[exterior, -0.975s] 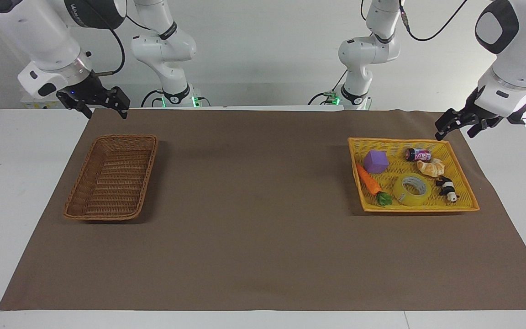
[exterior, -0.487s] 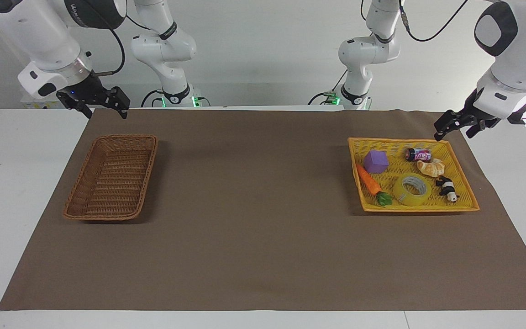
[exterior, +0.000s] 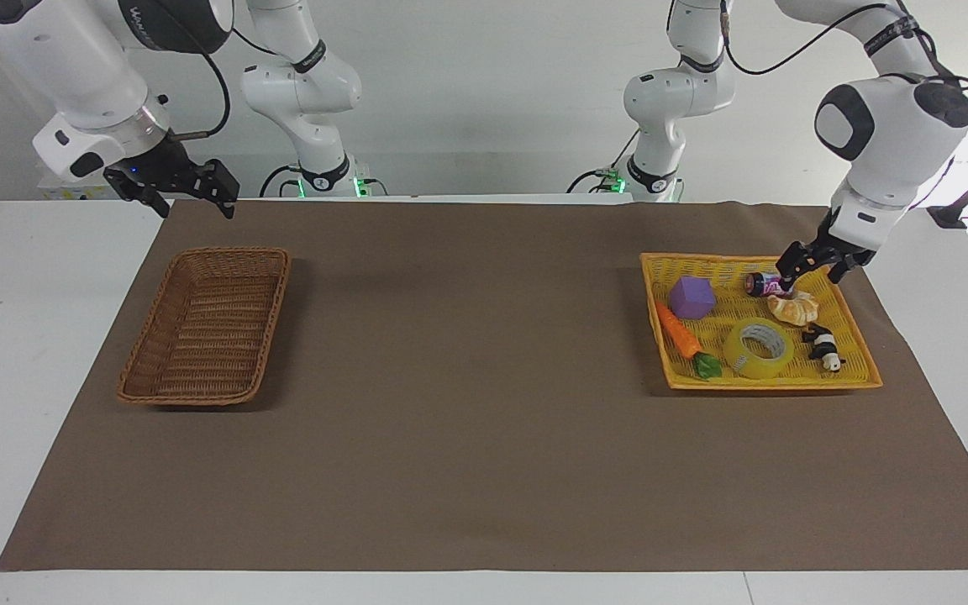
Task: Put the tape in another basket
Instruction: 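Reach the left gripper down to the yellow-green tape roll in the yellow basket, then grasp the tape roll rim with the left gripper and lift it, then carry the tape toward the middle with the left gripper while the right gripper approaches, then grasp the tape rim with the right gripper beside the left gripper, then open the left gripper and withdraw it while the right gripper holds the tape, then carry the tape with the right gripper and lower it into the wicker basket, then open the right gripper to release the tape in the wicker basket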
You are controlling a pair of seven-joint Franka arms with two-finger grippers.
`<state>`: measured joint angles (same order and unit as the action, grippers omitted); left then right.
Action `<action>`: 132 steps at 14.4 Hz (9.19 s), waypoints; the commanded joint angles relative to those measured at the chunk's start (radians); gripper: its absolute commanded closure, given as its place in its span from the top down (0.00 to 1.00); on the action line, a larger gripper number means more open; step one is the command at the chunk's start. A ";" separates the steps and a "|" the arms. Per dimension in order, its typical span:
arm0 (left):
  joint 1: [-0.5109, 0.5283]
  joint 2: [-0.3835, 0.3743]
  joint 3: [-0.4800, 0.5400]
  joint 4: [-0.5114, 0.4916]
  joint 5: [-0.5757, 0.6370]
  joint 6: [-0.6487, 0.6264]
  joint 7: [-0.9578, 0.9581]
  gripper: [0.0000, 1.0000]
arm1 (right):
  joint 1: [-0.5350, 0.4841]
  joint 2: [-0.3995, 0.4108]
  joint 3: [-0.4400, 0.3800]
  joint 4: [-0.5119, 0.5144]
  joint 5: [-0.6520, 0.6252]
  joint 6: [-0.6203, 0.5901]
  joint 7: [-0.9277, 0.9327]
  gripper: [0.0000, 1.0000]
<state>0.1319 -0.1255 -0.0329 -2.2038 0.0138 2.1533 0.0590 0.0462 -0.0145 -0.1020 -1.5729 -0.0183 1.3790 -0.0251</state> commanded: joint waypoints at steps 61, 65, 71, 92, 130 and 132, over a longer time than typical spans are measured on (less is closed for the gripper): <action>-0.680 0.251 -0.013 0.427 -0.270 -0.217 -0.570 0.00 | 0.354 0.165 0.004 -0.455 1.403 0.670 -0.242 1.00; -0.679 0.251 -0.012 0.429 -0.270 -0.222 -0.573 0.00 | 0.385 0.171 0.004 -0.454 1.437 0.686 -0.234 1.00; -0.676 0.251 -0.012 0.432 -0.270 -0.224 -0.574 0.00 | 0.438 0.176 0.004 -0.450 1.439 0.744 -0.226 1.00; -0.617 0.144 0.050 0.522 -0.270 -0.323 -0.596 1.00 | 0.423 0.172 0.002 -0.450 1.437 0.700 -0.300 0.00; -0.201 0.159 0.019 0.676 0.000 -0.713 -0.065 1.00 | -0.493 0.346 0.002 -0.276 0.569 0.251 -1.020 1.00; -0.195 0.142 0.021 0.650 -0.001 -0.693 -0.070 1.00 | -0.430 0.277 0.002 -0.276 0.476 0.320 -1.012 1.00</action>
<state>-0.0700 0.0371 -0.0049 -1.5163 -0.0039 1.4418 -0.0077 -0.4316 0.3479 -0.1035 -1.8387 0.5388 1.6501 -1.0341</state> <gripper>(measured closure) 0.000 0.004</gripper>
